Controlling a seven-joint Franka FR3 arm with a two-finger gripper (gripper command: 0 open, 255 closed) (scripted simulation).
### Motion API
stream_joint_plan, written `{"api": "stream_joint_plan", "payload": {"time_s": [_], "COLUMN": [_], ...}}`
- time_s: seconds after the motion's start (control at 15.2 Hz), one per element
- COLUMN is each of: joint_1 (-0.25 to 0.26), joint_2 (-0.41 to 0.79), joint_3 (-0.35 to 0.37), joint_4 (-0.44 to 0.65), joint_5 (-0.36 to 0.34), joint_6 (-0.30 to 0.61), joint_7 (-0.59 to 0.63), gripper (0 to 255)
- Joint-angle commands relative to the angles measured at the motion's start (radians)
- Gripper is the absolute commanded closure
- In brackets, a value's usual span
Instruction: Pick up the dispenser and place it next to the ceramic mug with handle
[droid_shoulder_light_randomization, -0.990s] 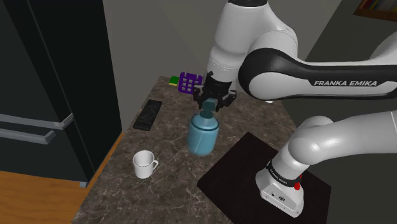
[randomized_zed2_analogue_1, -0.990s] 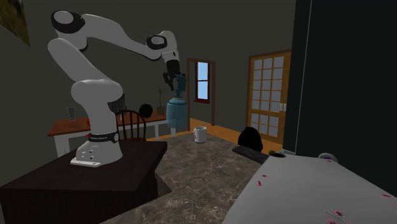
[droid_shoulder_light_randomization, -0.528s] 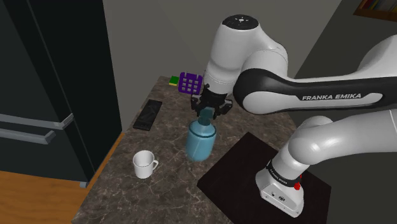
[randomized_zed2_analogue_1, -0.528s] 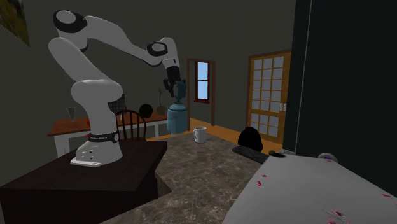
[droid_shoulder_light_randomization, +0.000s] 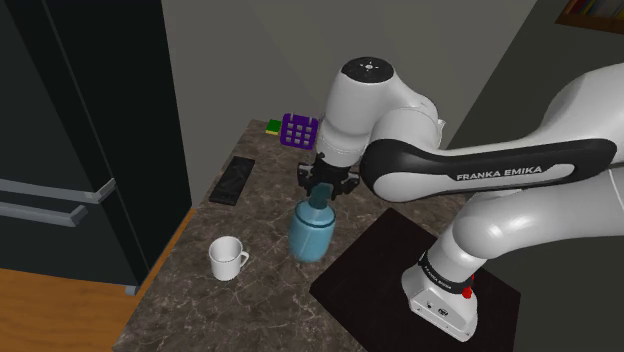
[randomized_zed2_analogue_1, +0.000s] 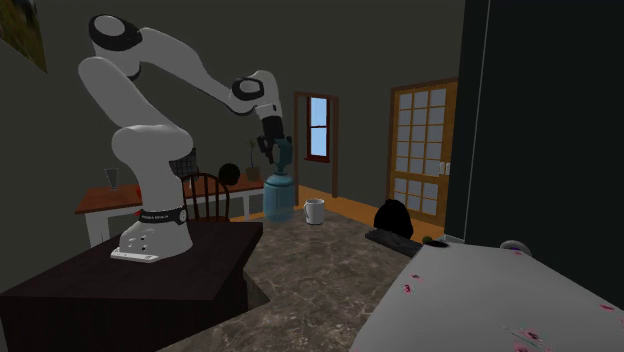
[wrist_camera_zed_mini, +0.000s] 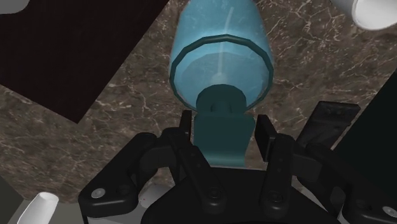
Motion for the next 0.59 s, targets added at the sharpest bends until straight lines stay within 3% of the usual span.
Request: {"api": "stream_joint_plan", "payload": {"time_s": [0.0, 0.53], "joint_1": [-0.003, -0.030], "joint_2": [0.013, 0.077], "joint_3": [0.016, 0.082], "joint_4": [-0.018, -0.080], "joint_5": [0.002, 0.002], "joint_6": [0.032, 0.157], "joint_7": [0.010, 0.049], "gripper": [255, 255]}}
